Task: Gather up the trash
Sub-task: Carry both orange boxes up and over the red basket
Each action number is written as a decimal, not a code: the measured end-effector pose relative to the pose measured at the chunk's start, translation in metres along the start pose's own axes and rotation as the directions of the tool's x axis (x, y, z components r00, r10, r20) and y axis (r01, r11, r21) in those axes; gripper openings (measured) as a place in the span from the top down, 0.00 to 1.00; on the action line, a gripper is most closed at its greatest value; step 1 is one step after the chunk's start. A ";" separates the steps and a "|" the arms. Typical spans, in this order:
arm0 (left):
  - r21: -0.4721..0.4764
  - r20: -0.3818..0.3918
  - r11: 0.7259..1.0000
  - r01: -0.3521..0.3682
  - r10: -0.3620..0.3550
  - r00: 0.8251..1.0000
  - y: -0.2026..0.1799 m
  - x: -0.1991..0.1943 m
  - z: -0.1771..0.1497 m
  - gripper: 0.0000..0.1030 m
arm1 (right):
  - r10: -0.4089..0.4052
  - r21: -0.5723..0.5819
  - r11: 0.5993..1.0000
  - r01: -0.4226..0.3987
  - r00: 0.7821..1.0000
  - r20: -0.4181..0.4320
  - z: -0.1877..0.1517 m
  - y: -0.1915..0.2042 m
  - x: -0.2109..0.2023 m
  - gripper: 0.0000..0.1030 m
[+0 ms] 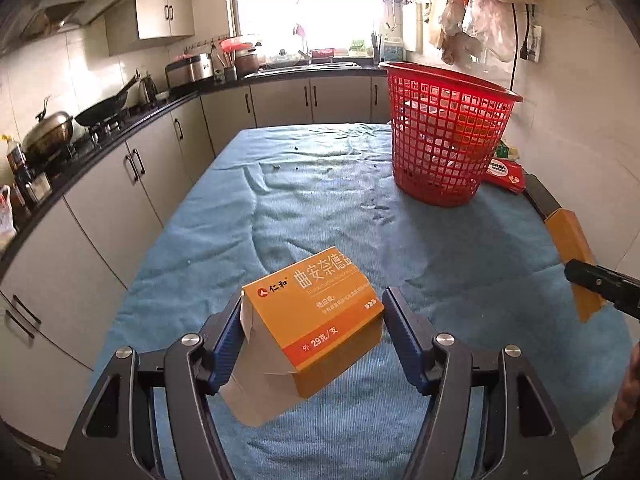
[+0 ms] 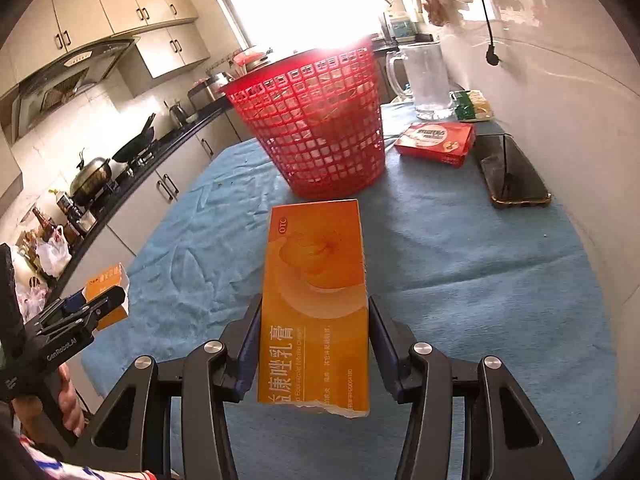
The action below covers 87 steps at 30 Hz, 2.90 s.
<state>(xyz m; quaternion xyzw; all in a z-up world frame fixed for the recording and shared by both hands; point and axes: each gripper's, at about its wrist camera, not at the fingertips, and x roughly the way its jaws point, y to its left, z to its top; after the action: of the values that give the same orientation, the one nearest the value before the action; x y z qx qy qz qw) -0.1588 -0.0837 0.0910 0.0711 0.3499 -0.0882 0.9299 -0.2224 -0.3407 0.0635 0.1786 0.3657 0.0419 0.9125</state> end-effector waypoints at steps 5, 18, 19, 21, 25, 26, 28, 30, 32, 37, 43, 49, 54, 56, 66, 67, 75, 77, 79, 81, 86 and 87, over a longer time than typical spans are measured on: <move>0.015 -0.007 1.000 -0.010 0.010 1.000 -0.005 0.003 0.004 0.36 | 0.002 0.015 1.000 -0.003 1.000 0.016 0.000 -0.009 -0.005 0.48; 0.059 -0.012 0.998 -0.031 0.032 0.999 -0.015 0.010 0.017 0.36 | 0.018 0.033 0.999 -0.019 0.999 0.046 0.007 -0.020 -0.011 0.48; 0.063 -0.012 0.998 -0.031 0.032 0.999 -0.015 0.011 0.018 0.36 | 0.019 0.034 0.999 -0.021 0.999 0.048 0.009 -0.022 -0.011 0.48; 0.073 -0.010 0.997 -0.033 0.034 0.999 -0.017 0.012 0.021 0.36 | 0.022 0.037 0.999 -0.023 0.998 0.051 0.011 -0.024 -0.011 0.48; 0.095 -0.001 0.994 -0.046 0.046 0.999 -0.021 0.014 0.028 0.36 | 0.021 0.039 0.999 -0.024 0.998 0.057 0.016 -0.027 -0.012 0.48; 0.100 0.001 0.994 -0.049 0.049 0.999 -0.021 0.015 0.030 0.36 | 0.021 0.039 0.999 -0.023 0.998 0.058 0.017 -0.027 -0.012 0.48; 0.106 0.003 0.993 -0.052 0.052 0.999 -0.021 0.016 0.033 0.36 | 0.019 0.039 0.999 -0.022 0.998 0.061 0.020 -0.029 -0.012 0.48; 0.110 0.006 0.993 -0.053 0.053 0.999 -0.021 0.017 0.037 0.36 | 0.019 0.039 0.999 -0.021 0.998 0.062 0.022 -0.029 -0.012 0.48; 0.112 0.009 0.992 -0.050 0.049 0.999 -0.019 0.017 0.041 0.36 | 0.017 0.039 0.999 -0.020 0.998 0.064 0.024 -0.029 -0.013 0.48; 0.116 0.011 0.993 -0.030 0.029 1.000 -0.018 0.017 0.049 0.36 | 0.015 0.031 0.999 -0.017 0.998 0.066 0.028 -0.027 -0.014 0.48; 0.124 0.027 0.992 0.002 -0.005 1.000 -0.018 0.013 0.063 0.36 | 0.013 0.016 1.000 -0.014 0.998 0.069 0.034 -0.021 -0.014 0.48; 0.168 0.062 0.986 -0.005 -0.005 0.998 -0.025 0.009 0.082 0.36 | 0.008 -0.004 1.000 -0.008 0.997 0.073 0.042 -0.013 -0.015 0.48; 0.194 0.099 0.981 -0.002 -0.017 0.995 -0.027 -0.002 0.099 0.36 | -0.003 -0.026 1.000 0.005 0.996 0.091 0.055 -0.006 -0.021 0.48; 0.204 0.109 0.979 -0.001 -0.022 0.994 -0.028 -0.005 0.106 0.36 | 0.000 -0.032 0.999 0.003 0.995 0.100 0.061 -0.003 -0.024 0.48; 0.247 0.179 0.969 -0.022 -0.023 0.984 -0.031 -0.021 0.137 0.36 | 0.018 -0.070 0.998 -0.007 0.989 0.145 0.094 0.015 -0.031 0.48; 0.251 0.186 0.968 -0.022 -0.026 0.982 -0.032 -0.022 0.141 0.36 | 0.021 -0.072 0.997 -0.010 0.989 0.148 0.098 0.017 -0.032 0.47; 0.261 0.215 0.965 -0.018 -0.041 0.976 -0.033 -0.026 0.173 0.36 | 0.041 -0.106 0.994 -0.020 0.979 0.201 0.128 0.036 -0.037 0.47; 0.257 0.219 0.966 -0.021 -0.037 0.975 -0.032 -0.024 0.181 0.36 | 0.049 -0.113 0.993 -0.025 0.975 0.215 0.135 0.040 -0.037 0.47; 0.252 0.226 0.967 -0.031 -0.028 0.974 -0.031 -0.022 0.189 0.36 | 0.055 -0.117 0.993 -0.029 0.973 0.224 0.142 0.042 -0.036 0.47; 0.251 0.235 0.967 -0.048 -0.013 0.972 -0.032 -0.018 0.197 0.36 | 0.055 -0.127 0.992 -0.026 0.971 0.231 0.148 0.046 -0.035 0.47; 0.260 0.242 0.962 -0.080 0.016 0.970 -0.038 -0.006 0.208 0.36 | 0.039 -0.157 0.988 0.000 0.969 0.243 0.162 0.051 -0.029 0.47; 0.259 0.240 0.962 -0.081 0.017 0.971 -0.038 -0.003 0.210 0.36 | 0.037 -0.157 0.988 0.002 0.969 0.243 0.164 0.050 -0.028 0.47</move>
<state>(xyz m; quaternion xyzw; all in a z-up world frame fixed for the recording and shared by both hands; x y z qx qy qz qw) -0.0351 -0.1614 0.2467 0.1935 0.2202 -0.1191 0.9486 -0.1284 -0.3480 0.2094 0.1137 0.2440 0.0560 0.9615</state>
